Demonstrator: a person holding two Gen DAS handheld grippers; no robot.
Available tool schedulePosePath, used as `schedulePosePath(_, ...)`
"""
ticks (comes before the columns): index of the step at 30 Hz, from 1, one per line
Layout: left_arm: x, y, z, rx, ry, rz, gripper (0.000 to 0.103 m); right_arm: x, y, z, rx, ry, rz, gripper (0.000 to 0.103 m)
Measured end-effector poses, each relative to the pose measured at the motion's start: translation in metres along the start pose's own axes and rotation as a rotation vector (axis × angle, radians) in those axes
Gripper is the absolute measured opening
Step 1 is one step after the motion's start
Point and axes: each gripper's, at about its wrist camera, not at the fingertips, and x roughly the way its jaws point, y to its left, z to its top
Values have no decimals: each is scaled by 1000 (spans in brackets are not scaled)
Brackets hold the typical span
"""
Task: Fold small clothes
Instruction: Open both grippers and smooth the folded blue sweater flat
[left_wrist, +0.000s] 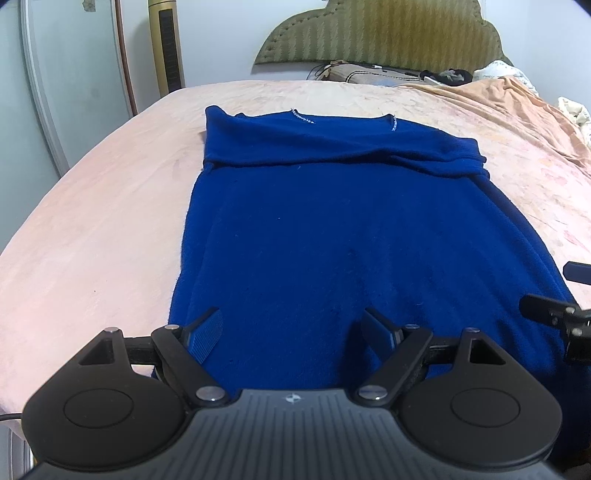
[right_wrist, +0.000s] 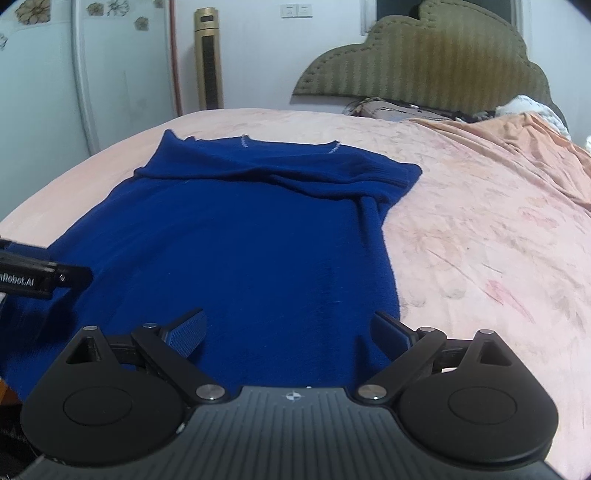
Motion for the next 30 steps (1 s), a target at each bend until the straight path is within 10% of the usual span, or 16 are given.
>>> schedulePosePath(30, -14, 17, -5, 59, -17, 3, 83, -24, -9, -1, -8, 2, 60, 97)
